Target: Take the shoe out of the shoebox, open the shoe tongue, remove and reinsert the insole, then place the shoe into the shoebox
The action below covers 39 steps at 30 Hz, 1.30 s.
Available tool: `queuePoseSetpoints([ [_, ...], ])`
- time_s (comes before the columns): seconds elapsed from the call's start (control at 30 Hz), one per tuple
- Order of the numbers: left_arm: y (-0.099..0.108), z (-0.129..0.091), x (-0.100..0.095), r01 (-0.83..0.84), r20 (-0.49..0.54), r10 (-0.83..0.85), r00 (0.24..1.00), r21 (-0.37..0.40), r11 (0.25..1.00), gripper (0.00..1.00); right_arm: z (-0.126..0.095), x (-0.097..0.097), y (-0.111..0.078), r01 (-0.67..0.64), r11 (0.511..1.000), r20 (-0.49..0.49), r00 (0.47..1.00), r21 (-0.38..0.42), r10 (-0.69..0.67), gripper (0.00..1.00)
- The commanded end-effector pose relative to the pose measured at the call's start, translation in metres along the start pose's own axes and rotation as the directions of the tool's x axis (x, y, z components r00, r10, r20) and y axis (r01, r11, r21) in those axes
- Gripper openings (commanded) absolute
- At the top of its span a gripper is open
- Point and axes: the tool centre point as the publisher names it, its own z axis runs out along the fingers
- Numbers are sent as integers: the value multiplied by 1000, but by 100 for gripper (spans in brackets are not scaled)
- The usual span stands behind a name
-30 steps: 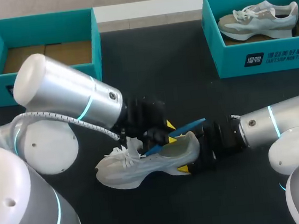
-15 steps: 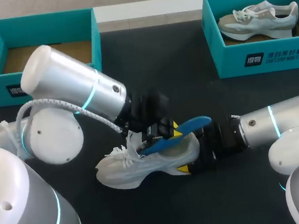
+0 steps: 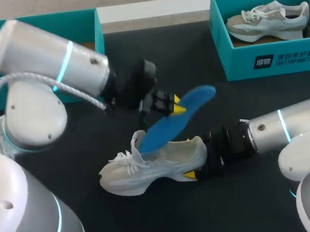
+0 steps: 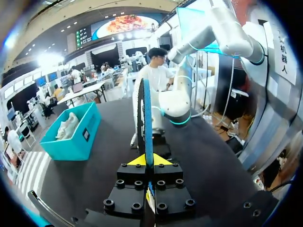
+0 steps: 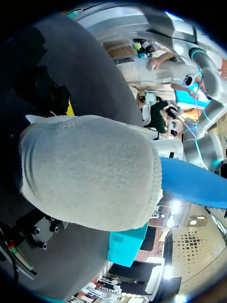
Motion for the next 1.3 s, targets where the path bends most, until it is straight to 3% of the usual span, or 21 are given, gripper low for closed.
queuePoseSetpoints([
  [0.03, -19, -27, -7, -25, 3, 25, 1000, 60, 998, 0, 2, -1, -3, 0, 1000, 0, 1000, 4, 0, 0],
  [0.33, -56, -52, -23, -16, 33, 7, 999, 279, 960, 0, 2, -1, -3, 0, 1000, 0, 1000, 4, 0, 0],
  [0.43, -65, -60, -30, -7, -48, 26, 998, 361, 933, 0, 2, -1, -3, 0, 1000, 0, 1000, 4, 0, 0],
  [1.0, -65, -60, -30, -7, -48, 26, 998, 361, 933, 0, 2, -1, -3, 0, 1000, 0, 1000, 4, 0, 0],
  [1.13, -69, -67, -20, 247, -130, -212, 969, 404, 881, 0, 2, -1, -3, 0, 1000, 0, 1000, 4, 0, 0],
  [1.3, -95, -87, -20, 401, -190, -354, 916, 480, 781, 0, 2, -1, -3, 0, 1000, 0, 1000, 4, 0, 0],
])
